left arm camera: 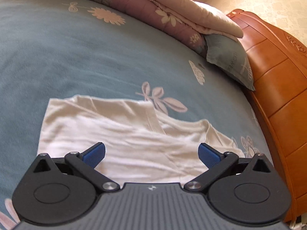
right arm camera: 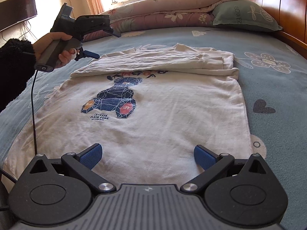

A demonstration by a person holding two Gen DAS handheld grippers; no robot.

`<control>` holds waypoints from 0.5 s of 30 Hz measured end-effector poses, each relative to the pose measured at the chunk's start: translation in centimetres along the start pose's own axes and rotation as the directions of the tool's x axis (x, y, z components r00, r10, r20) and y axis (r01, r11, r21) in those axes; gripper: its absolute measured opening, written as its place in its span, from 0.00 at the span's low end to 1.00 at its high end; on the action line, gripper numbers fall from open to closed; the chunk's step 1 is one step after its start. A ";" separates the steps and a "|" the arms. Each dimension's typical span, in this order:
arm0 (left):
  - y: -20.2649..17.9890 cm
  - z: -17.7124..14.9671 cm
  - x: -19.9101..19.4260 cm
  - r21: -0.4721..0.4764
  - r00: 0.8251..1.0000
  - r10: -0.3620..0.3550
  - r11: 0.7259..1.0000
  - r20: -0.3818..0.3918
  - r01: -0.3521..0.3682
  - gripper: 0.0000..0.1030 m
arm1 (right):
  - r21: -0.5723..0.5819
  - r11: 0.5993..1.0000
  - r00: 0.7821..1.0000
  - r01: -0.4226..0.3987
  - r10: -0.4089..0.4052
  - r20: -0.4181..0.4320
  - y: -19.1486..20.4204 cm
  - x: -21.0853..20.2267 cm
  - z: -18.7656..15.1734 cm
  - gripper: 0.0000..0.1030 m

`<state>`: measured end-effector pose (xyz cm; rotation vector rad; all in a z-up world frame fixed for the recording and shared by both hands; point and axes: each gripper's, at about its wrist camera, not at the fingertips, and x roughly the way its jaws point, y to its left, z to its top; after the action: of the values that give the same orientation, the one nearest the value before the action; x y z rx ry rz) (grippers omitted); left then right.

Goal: Fold clothes

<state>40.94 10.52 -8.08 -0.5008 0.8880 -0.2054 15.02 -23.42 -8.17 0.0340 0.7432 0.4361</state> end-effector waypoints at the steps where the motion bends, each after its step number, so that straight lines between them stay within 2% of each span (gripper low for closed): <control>1: 0.4 -0.4 0.5 -0.009 1.000 0.017 1.000 -0.022 -0.017 0.99 | -0.001 1.000 1.000 0.001 -0.001 -0.001 0.0 0.0 0.0 1.00; 10: -3.6 -2.6 -0.7 0.127 0.999 0.011 0.992 -0.041 -0.005 0.99 | -0.008 1.000 1.000 0.004 -0.004 -0.004 0.1 0.0 0.0 1.00; 13: -4.1 -3.7 0.9 0.182 0.992 0.093 0.980 -0.085 -0.076 0.99 | -0.009 1.000 1.000 0.004 -0.004 -0.006 0.2 0.0 0.0 1.00; 15: -4.7 -4.3 1.1 0.231 0.989 0.127 0.967 -0.071 -0.108 0.99 | -0.008 1.000 1.000 0.003 -0.003 -0.007 0.2 0.0 0.0 1.00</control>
<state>38.42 4.65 -8.79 -0.2273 0.9609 -0.2177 14.94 -23.28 -8.12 0.0242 0.7481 0.4365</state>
